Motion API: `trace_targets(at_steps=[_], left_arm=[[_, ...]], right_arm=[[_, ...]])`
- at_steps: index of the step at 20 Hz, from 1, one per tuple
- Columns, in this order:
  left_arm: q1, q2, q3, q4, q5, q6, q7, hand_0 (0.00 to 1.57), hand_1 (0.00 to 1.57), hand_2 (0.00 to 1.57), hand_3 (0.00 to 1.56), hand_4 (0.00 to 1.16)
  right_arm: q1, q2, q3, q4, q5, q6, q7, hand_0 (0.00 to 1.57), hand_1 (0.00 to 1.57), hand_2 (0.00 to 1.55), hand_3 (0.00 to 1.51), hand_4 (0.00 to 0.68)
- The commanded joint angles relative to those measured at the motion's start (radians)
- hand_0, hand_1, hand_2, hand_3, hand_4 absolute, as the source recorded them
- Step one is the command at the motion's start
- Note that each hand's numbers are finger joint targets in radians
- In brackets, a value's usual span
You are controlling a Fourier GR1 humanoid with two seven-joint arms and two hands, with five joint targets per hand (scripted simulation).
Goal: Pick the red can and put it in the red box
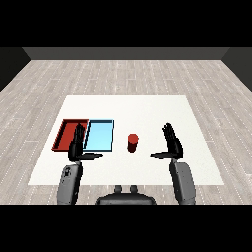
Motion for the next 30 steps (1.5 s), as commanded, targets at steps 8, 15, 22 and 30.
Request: trace_targets(at_steps=[8, 15, 22, 30], left_arm=[[-0.026, 0.006, 0.017, 0.066, 0.011, -0.002, -0.033, 0.0, 0.0, 0.0, 0.0, 0.0], [0.004, 0.038, 0.045, -0.006, 0.08, -0.056, 0.013, 0.0, 0.0, 0.0, 0.0, 0.0], [0.025, 0.034, 0.045, 0.009, 0.085, -0.066, -0.028, 0.0, 0.0, 0.0, 0.0, 0.0], [0.011, 0.015, 0.016, -0.047, 0.076, -0.038, 0.049, 0.0, 0.0, 0.0, 0.0, 0.0]], right_arm=[[-0.126, 0.059, 0.033, 0.249, -0.013, -0.026, -0.079, 0.0, 0.0, 0.0, 0.0, 0.0], [-0.166, 0.06, 0.164, 0.342, -0.051, -0.157, -0.137, 0.0, 0.0, 0.0, 0.0, 0.0], [-0.215, 0.061, 0.241, 0.495, -0.119, -0.188, -0.262, 0.0, 0.0, 0.0, 0.0, 0.0], [-0.324, 0.061, 0.191, 0.593, -0.15, -0.177, -0.226, 0.0, 0.0, 0.0, 0.0, 0.0]])
